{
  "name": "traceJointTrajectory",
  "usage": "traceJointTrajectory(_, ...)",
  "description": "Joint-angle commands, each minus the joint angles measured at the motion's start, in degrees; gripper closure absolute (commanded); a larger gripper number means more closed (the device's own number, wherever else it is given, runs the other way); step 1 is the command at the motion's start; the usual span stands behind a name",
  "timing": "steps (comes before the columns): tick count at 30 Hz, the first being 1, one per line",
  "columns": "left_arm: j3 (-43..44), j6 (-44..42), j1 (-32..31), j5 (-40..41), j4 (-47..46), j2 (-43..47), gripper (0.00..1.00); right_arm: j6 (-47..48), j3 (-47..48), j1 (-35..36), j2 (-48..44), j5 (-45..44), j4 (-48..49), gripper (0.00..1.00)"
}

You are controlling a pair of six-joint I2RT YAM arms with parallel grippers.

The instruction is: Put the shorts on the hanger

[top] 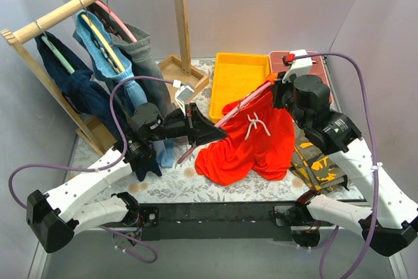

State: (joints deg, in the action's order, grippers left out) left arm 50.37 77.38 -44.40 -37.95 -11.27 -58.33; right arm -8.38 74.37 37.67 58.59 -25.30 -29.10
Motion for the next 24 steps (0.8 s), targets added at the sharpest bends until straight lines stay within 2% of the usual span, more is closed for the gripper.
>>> traceJointTrajectory(1,-1.24,5.05,-0.33,2.97,-7.45,3.04,1.00,1.62,1.22,0.74,-1.55,1.83,9.06,0.99)
traceJointTrajectory(5,-0.09,6.81,-0.33,3.94,-4.03,1.81,1.00,2.93,4.29,0.65,0.47,-2.89,8.19,0.99)
traceJointTrajectory(9,-0.36,7.96,-0.33,5.08,-2.37,2.78,1.00,4.07,7.81,0.56,2.84,-2.12,6.78,0.99)
traceJointTrajectory(13,-0.71,9.18,-0.33,5.70,-0.95,4.27,1.00,4.16,10.35,0.56,5.31,-5.82,4.49,0.99)
traceJointTrajectory(19,-3.35,12.61,-0.33,5.00,-5.86,5.42,1.00,4.95,11.58,0.65,6.10,13.23,8.70,0.99)
traceJointTrajectory(20,-3.43,12.88,-0.42,4.47,-7.00,5.33,1.00,4.95,12.02,0.65,6.27,19.09,9.32,0.99)
traceJointTrajectory(24,-3.61,13.59,-0.33,4.90,-8.95,5.76,1.00,4.25,16.76,0.65,6.45,29.15,10.91,0.99)
